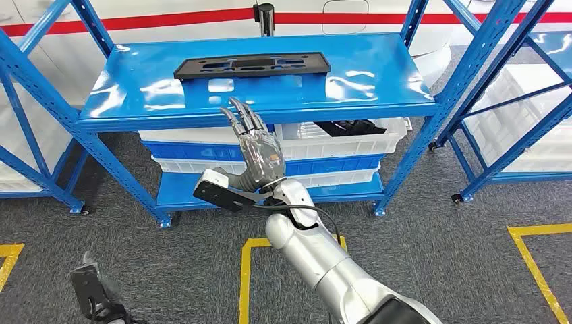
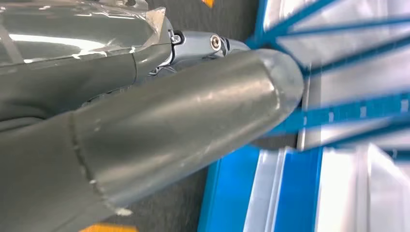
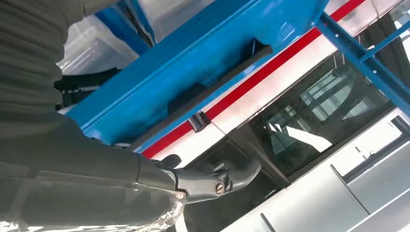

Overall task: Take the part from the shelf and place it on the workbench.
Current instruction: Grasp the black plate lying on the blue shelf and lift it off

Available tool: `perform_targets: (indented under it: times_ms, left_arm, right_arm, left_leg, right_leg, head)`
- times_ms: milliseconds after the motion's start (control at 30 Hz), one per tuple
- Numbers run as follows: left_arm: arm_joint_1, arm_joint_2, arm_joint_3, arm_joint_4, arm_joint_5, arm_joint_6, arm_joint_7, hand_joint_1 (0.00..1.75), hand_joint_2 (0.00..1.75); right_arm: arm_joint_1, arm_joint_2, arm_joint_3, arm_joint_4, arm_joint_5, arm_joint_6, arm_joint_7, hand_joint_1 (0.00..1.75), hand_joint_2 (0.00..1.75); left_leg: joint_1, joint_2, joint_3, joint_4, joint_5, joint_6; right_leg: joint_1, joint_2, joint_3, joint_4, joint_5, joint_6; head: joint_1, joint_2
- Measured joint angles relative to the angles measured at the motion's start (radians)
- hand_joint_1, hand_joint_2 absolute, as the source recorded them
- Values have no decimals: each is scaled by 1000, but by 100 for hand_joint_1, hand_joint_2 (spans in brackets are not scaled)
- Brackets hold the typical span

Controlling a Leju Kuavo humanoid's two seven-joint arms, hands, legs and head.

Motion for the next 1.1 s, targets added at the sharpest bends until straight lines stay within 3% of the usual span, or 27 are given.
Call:
perform_targets:
  times_ms: [67, 167, 200, 233, 300, 333, 400, 500, 567, 667, 700, 733, 800, 833, 900, 1000, 1067, 1100]
  left_arm:
    - [0, 0, -2, 1, 0, 0, 0, 0, 0]
    - [2, 2, -3, 6, 0, 0, 0, 0, 0]
    - [3, 2, -3, 8, 0, 0, 0, 0, 0]
    - [3, 2, -3, 9, 0, 0, 0, 0, 0]
    - [3, 3, -3, 10, 0, 0, 0, 0, 0]
    - [3, 4, -3, 11, 0, 1, 0, 0, 0]
    - [4, 5, -4, 11, -3, 6, 0, 0, 0]
    - [9, 5, -5, 11, -10, 18, 0, 0, 0]
    - [10, 5, -5, 10, -11, 21, 0, 0, 0]
    - [16, 5, -4, 10, -10, 21, 0, 0, 0]
    - [19, 5, -3, 10, -10, 20, 0, 0, 0]
    - [21, 5, -3, 10, -11, 20, 0, 0, 0]
    - [24, 5, -2, 11, -15, 20, 0, 0, 0]
    - [24, 5, -2, 11, -18, 20, 0, 0, 0]
    - [23, 6, -2, 14, -26, 20, 0, 0, 0]
    - [20, 8, -2, 19, -33, 20, 0, 0, 0]
    - [15, 9, -4, 24, -37, 21, 0, 0, 0]
    - [13, 10, -5, 27, -39, 21, 0, 0, 0]
  right_arm:
    - [-1, 0, 0, 0, 0, -1, 0, 0, 175]
    - [5, 0, 0, 2, 0, -2, -1, 0, 175]
    - [8, 0, 0, 3, 0, -2, -1, 0, 175]
    - [10, 0, 0, 3, 0, -2, -1, 0, 175]
    - [11, 0, 0, 4, 1, -2, -1, 0, 175]
    - [10, 0, 0, 4, 2, -2, -2, 0, 175]
    - [12, 0, 0, 4, 9, -1, -2, 0, 175]
    - [16, 0, 0, 4, 19, 7, -2, 0, 175]
    - [14, 0, 1, 3, 21, 10, -3, 0, 175]
    - [19, -1, 3, 3, 19, 13, 2, 0, 175]
    - [21, -1, 4, 3, 17, 15, 4, 0, 175]
    - [22, -1, 5, 3, 16, 17, 7, 0, 175]
    - [21, -1, 7, 3, 16, 18, 8, 0, 175]
    - [20, -1, 8, 3, 16, 18, 8, 0, 175]
    - [19, 0, 8, 3, 17, 18, 7, 0, 175]
    - [16, 1, 9, 2, 20, 17, 6, 0, 175]
    - [11, 1, 10, 2, 23, 17, 4, 0, 175]
    - [9, 1, 10, 2, 25, 17, 4, 0, 175]
  left_leg:
    - [2, 1, -33, 59, -21, -6]
    - [8, 3, -145, 216, -70, -22]
    - [11, 4, -165, 224, -59, -25]
    - [12, 5, -166, 196, -29, -26]
    - [14, 7, -126, 70, 62, -23]
    - [11, 9, -106, 11, 84, -19]
    - [3, 10, -82, -44, 91, -4]
    - [-3, 7, -61, -56, 86, 20]
    - [-2, 5, -45, -59, 81, 33]
    - [-5, 3, -32, -59, 66, 44]
    - [-5, 1, -27, -59, 60, 44]
    - [-5, -1, -19, -59, 54, 42]
    - [-5, -5, 0, -59, 38, 36]
    - [-7, -7, 8, -58, 30, 31]
    - [-9, -9, 17, -56, 17, 20]
    - [-5, -7, 22, -37, 5, 6]
    - [2, -1, -10, 29, -11, -4]
    - [4, 2, -45, 85, -26, -9]
  right_leg:
    - [0, 0, 6, 0, -5, -7]
    - [1, 3, 22, 0, -22, -14]
    - [1, 5, 30, 1, -29, -12]
    - [1, 6, 39, 1, -36, -10]
    - [1, 7, 61, 0, -52, -3]
    - [2, 7, 68, 0, -59, 1]
    - [5, 7, 75, 0, -68, 14]
    - [12, 6, 75, 19, -80, 31]
    - [10, 5, 36, 92, -105, 35]
    - [6, 5, -82, 269, -151, 33]
    - [6, 5, -107, 288, -151, 36]
    - [4, 5, -115, 271, -132, 43]
    - [1, 4, -85, 148, -52, 60]
    - [1, 3, -66, 82, -19, 61]
    - [4, 0, -40, 14, 7, 44]
    - [0, 1, -15, 4, 4, 14]
    - [-3, 2, 7, 1, -5, -1]
    - [-3, 2, 15, 0, -11, -7]
  head:
    - [-1, 0]
    - [-3, 0]
    - [-3, 0]
    - [-3, 0]
    - [-3, 0]
    - [-3, 0]
    - [-4, 0]
    - [-4, 0]
    - [-3, 0]
    - [-2, 0]
    - [-1, 0]
    - [-1, 0]
    - [0, 0]
    - [0, 0]
    - [-1, 0]
    - [-1, 0]
    - [-3, 0]
    - [-3, 0]
